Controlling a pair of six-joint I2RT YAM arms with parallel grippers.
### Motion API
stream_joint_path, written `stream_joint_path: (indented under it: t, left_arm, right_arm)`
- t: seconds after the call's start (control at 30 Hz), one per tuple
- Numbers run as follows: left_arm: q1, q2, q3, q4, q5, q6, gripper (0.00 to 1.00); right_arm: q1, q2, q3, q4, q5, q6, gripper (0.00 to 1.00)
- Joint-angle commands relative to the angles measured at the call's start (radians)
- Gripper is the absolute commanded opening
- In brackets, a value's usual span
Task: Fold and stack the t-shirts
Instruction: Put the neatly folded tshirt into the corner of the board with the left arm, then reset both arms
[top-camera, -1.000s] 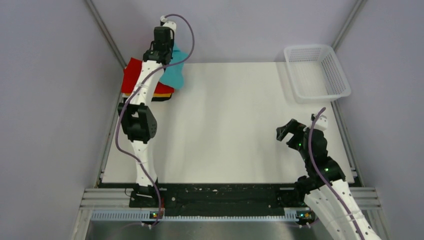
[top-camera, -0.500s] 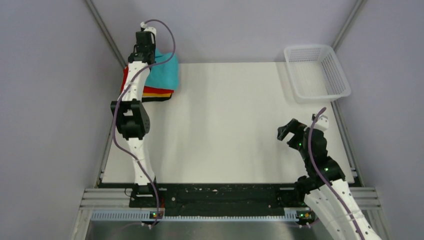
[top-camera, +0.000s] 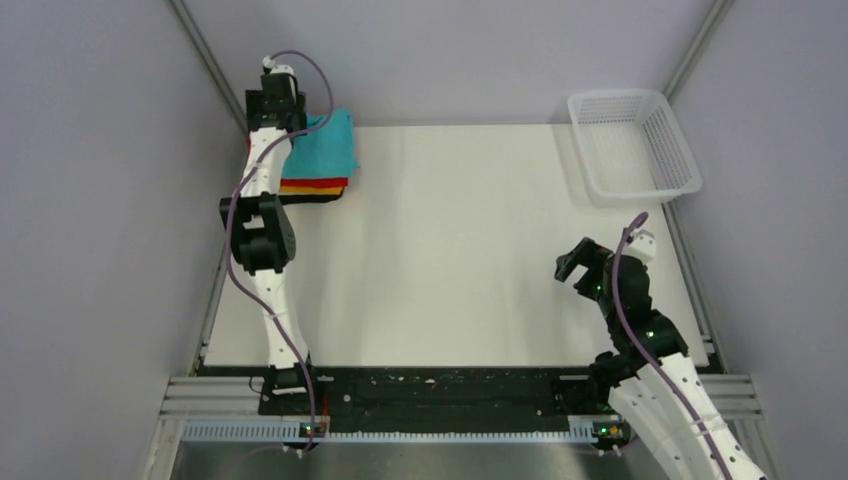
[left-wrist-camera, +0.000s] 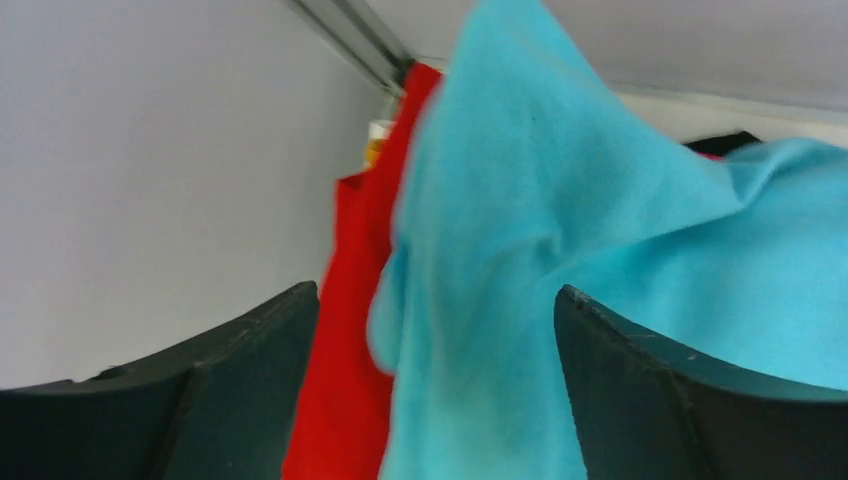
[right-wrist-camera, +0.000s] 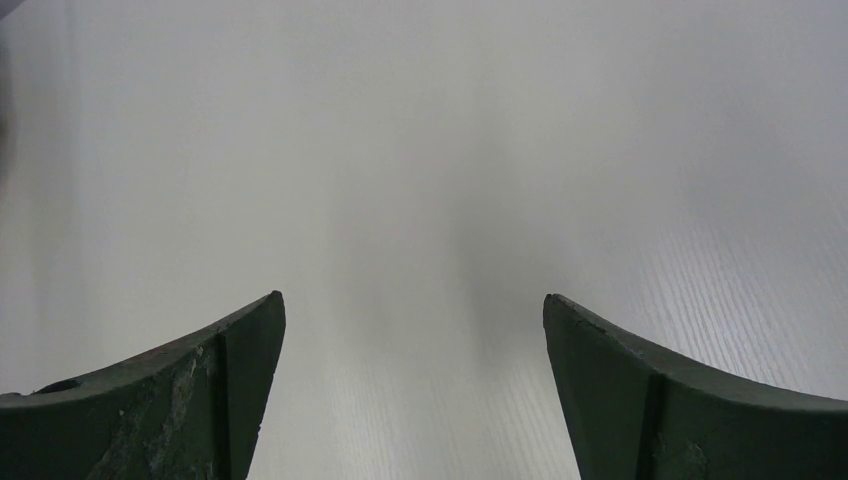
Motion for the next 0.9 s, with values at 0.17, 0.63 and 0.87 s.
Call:
stream_joint_path:
  t: [0.17, 0.63, 0.87]
  left_arm:
    - [0.027, 0.027, 0.083, 0.153, -0.304, -0.086, 0.99]
    - [-0.075, -0.394, -0.224, 0.043, 0.052, -0.305, 0.99]
    - [-0.23, -0.787, -0.52, -0.082, 0.103, -0.407, 0.99]
  right_arm:
    - [-0.011, 0.001, 0.03, -0.018, 0.035, 0.02, 0.99]
    - [-0.011, -0.002, 0.029, -0.001, 0.011, 0.017, 0.99]
    - [-0.011, 0.038, 0.041, -0.057, 0.114, 0.079, 0.99]
